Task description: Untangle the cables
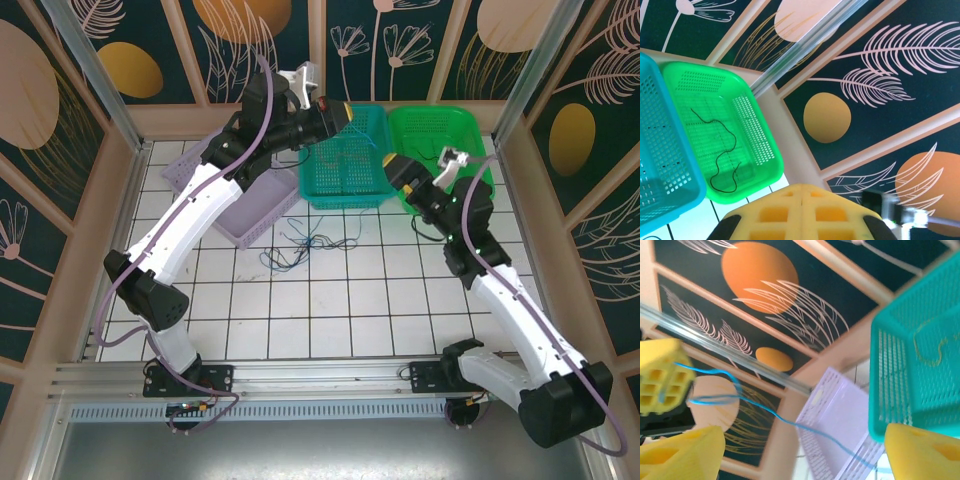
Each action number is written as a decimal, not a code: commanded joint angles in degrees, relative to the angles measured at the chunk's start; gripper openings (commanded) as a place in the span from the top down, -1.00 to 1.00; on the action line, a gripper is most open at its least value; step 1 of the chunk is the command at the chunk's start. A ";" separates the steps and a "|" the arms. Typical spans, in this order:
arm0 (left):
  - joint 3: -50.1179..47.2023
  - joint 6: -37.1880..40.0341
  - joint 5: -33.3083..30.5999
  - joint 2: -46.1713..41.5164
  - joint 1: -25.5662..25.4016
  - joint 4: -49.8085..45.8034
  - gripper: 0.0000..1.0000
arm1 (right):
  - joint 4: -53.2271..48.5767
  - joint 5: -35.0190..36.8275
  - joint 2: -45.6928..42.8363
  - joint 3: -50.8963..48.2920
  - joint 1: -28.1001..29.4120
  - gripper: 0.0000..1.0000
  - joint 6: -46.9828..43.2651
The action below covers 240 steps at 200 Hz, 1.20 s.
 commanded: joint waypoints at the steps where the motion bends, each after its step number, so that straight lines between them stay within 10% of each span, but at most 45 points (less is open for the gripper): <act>1: 2.64 -1.39 -0.44 1.44 0.13 2.50 1.00 | 14.24 -2.65 -0.76 -3.30 0.55 -0.62 12.64; 38: 3.44 -2.98 0.73 2.26 0.12 2.32 1.00 | 5.32 11.79 2.37 0.29 15.44 -0.66 -37.53; 64: 3.54 -3.07 1.16 2.30 0.12 1.91 1.00 | 14.60 21.39 5.94 -4.41 18.33 -0.72 -53.17; 127: 3.28 -3.60 1.76 2.28 0.11 1.45 1.00 | 19.05 30.24 21.23 5.34 18.79 -0.52 -62.23; 196: 10.10 -2.29 -1.00 4.54 2.44 -2.65 1.00 | 12.06 27.26 20.46 3.78 19.38 0.99 -61.94; 240: 19.88 -1.56 2.50 10.33 7.86 -2.64 1.00 | 4.32 23.05 13.75 -2.18 21.16 1.00 -62.02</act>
